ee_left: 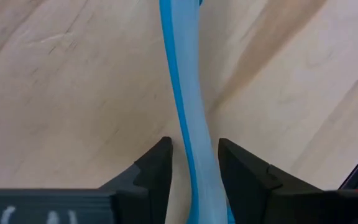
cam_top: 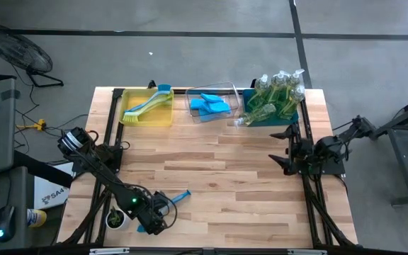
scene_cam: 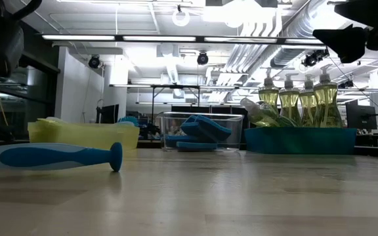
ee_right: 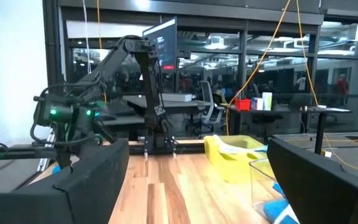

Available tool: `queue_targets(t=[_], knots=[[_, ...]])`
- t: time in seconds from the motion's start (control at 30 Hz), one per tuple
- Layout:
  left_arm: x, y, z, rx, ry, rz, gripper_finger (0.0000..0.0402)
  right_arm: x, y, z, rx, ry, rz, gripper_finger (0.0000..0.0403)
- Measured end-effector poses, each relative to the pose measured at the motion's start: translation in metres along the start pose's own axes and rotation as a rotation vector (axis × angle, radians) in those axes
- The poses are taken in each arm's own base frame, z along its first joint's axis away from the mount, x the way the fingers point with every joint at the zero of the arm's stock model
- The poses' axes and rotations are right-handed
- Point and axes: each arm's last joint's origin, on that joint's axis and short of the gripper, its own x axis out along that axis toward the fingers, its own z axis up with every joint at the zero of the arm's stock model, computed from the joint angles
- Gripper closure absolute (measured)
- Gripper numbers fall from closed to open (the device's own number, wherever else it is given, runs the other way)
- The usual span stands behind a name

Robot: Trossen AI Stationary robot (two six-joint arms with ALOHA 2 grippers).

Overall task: Pick & Place Kitchen Sink Supplies
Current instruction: Put the blue dish brush into the yellow bin

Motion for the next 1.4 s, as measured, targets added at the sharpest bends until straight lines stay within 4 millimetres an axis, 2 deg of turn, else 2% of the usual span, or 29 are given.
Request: queue_targets(t=[0.17,0.37,0.67,1.03,1.4], knots=[[0.0,0.001,0.0,-0.001,0.015,0.008,0.0295,-0.003,-0.002,-0.002,-0.019,0.024,-0.004,0.0027],[0.001,0.002,-0.001,0.009,0.018,0.021,0.0355,-0.003,-0.002,-0.003,-0.02,0.04,0.006,0.0027],[0.001,0.003,0.0,0.034,0.015,0.025,0.0355,-0.003,-0.002,-0.009,-0.042,0.091,0.009,0.0027],[0.001,0.003,0.0,0.056,0.005,0.034,0.0355,0.003,-0.016,-0.019,-0.033,0.162,-0.024,0.0027],[0.002,0.005,0.015,0.074,-0.006,0.032,0.0355,0.008,-0.03,-0.024,0.035,0.209,-0.015,0.0033]])
